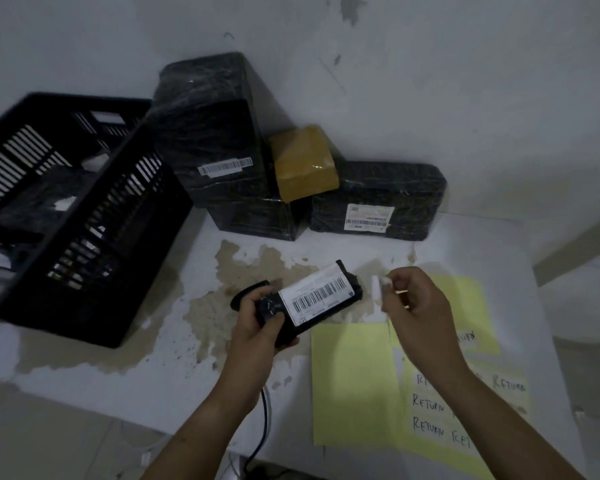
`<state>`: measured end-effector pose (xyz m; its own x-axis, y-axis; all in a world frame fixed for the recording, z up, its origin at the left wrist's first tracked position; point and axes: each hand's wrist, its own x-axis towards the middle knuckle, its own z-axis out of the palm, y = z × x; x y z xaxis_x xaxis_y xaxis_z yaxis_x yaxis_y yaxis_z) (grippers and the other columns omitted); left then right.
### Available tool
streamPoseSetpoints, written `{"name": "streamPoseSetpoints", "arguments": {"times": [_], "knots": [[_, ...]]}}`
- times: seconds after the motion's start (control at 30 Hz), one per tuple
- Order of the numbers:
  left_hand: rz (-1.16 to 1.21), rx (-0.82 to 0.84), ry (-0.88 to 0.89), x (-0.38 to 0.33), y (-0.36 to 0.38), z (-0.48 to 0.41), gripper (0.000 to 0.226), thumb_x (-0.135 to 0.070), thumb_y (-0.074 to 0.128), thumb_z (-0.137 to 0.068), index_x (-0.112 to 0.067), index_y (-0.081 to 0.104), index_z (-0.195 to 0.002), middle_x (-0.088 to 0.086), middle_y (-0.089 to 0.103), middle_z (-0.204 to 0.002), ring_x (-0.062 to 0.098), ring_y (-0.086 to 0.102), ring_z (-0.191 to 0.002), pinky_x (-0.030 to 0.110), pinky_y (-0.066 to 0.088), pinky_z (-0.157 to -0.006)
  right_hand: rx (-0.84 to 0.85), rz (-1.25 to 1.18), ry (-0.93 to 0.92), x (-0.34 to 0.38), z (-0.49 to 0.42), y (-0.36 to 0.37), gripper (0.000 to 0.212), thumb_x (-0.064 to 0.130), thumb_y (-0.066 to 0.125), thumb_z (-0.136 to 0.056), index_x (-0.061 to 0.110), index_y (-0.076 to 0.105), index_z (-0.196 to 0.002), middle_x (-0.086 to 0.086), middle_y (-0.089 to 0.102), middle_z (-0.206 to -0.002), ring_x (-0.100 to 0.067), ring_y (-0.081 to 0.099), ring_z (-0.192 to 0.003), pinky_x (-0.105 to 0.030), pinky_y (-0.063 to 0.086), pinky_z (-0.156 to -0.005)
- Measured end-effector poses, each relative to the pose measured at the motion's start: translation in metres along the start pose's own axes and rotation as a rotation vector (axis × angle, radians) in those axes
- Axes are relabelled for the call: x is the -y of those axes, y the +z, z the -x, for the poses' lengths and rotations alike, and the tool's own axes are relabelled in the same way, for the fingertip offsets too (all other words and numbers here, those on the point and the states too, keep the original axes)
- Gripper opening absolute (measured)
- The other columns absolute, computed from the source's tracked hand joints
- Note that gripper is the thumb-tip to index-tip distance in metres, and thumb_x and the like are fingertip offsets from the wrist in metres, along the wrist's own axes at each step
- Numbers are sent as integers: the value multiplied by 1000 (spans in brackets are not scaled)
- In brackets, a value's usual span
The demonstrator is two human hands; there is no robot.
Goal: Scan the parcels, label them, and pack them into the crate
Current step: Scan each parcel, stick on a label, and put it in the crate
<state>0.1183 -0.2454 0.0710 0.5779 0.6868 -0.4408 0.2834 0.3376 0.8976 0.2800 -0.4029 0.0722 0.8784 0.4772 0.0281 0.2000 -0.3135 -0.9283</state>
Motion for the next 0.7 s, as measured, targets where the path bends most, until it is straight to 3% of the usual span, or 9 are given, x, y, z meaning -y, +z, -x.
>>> {"name": "streamPoseSetpoints", "arguments": {"times": [0.1,0.2,0.27,0.37,0.47,0.53,0.63,0.7], "knots": [[-36,33,29,-9,-13,3,27,-7,53,-103,-24,56,-124,5,70,-122,31,70,-100,25,56,-58,70,-11,-33,35,11,14,8,23,68,-91,24,61,-87,5,67,-80,-9,61,-65,-25,44,-55],[-46,9,1,-15,-30,3,13,-17,65,-98,-23,59,-107,2,75,-110,34,73,-91,67,56,-78,89,-60,-17,61,19,32,9,25,70,-89,24,62,-85,5,67,-79,-11,62,-69,-29,48,-60],[57,-5,-73,-19,-41,3,20,-25,72,-93,-15,55,-96,6,77,-103,34,73,-91,75,47,-85,76,-162,82,72,25,45,9,26,69,-91,23,64,-84,0,67,-78,-19,63,-75,-38,53,-70],[136,60,-92,-30,-50,5,36,-29,80,-79,-13,52,-94,12,76,-108,32,70,-93,68,51,-83,134,-269,246,87,37,69,11,31,68,-90,24,66,-82,-10,66,-86,-25,62,-83,-50,53,-87],[114,105,-30,-35,-59,5,41,-2,78,-85,-10,50,-114,9,75,-113,25,75,-97,45,56,-81,190,-288,249,107,46,92,9,26,67,-92,19,68,-85,-1,73,-85,-20,66,-79,-36,54,-69],[113,177,-9,-39,-65,8,53,4,79,-81,-13,51,-122,4,74,-116,20,74,-102,33,60,-77,170,-251,185,117,47,102,9,21,67,-92,14,67,-86,-2,74,-84,-19,70,-78,-35,55,-66],[87,304,6,-47,-91,5,56,-16,82,-80,-21,53,-127,1,73,-119,16,72,-105,36,61,-84,117,-119,70,129,44,117,10,19,69,-90,17,65,-82,1,73,-76,-14,70,-72,-33,55,-62],[132,314,-40,-57,-112,-4,43,-34,72,-89,-26,54,-127,2,74,-117,16,72,-96,38,60,-79,171,-17,8,135,37,119,13,20,70,-90,21,63,-78,3,69,-70,-12,64,-63,-30,48,-58]]}}
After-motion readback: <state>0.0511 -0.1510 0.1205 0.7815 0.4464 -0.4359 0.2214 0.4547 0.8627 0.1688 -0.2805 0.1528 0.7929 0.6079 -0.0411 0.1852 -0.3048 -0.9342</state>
